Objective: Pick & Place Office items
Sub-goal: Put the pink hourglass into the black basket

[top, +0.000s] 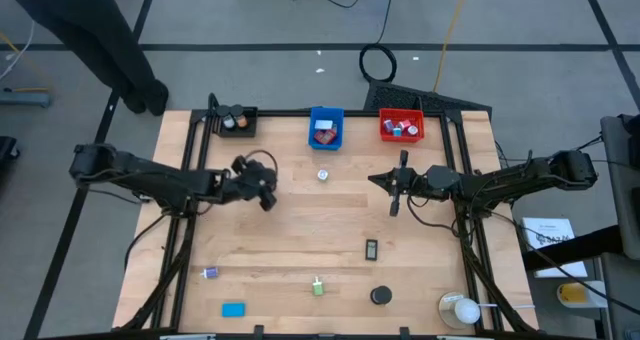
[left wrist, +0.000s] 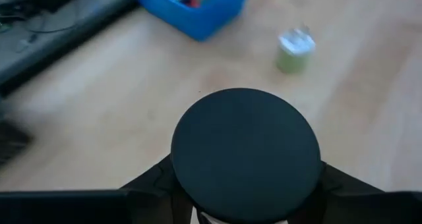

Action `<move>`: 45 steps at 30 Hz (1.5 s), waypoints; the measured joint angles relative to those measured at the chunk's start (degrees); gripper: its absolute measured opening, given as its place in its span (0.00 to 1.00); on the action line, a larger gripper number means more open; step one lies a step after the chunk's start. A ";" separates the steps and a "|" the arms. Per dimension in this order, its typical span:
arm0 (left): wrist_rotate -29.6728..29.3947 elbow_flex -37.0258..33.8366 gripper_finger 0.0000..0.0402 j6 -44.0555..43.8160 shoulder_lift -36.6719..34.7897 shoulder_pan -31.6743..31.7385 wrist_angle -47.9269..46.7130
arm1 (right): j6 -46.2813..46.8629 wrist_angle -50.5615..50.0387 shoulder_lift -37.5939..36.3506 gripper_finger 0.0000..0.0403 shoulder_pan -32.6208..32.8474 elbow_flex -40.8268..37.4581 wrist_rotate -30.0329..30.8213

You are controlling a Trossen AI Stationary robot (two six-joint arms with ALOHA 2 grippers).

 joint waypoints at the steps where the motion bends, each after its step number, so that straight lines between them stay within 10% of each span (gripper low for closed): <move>1: -0.36 0.00 0.42 0.06 -1.96 0.72 -1.44 | 0.00 0.00 0.00 0.01 0.00 0.00 -0.02; 14: -10.81 0.00 0.42 0.69 -19.80 16.39 -11.72 | -0.02 0.00 0.00 0.01 0.00 0.00 -0.02; 28: -4.00 -0.11 0.42 9.79 -9.50 36.42 5.94 | -0.16 0.00 0.00 0.01 -0.01 0.00 -0.02; 45: 1.76 -0.11 0.42 14.15 5.56 44.86 19.94 | -0.44 -0.37 0.00 0.01 -0.02 0.00 -0.02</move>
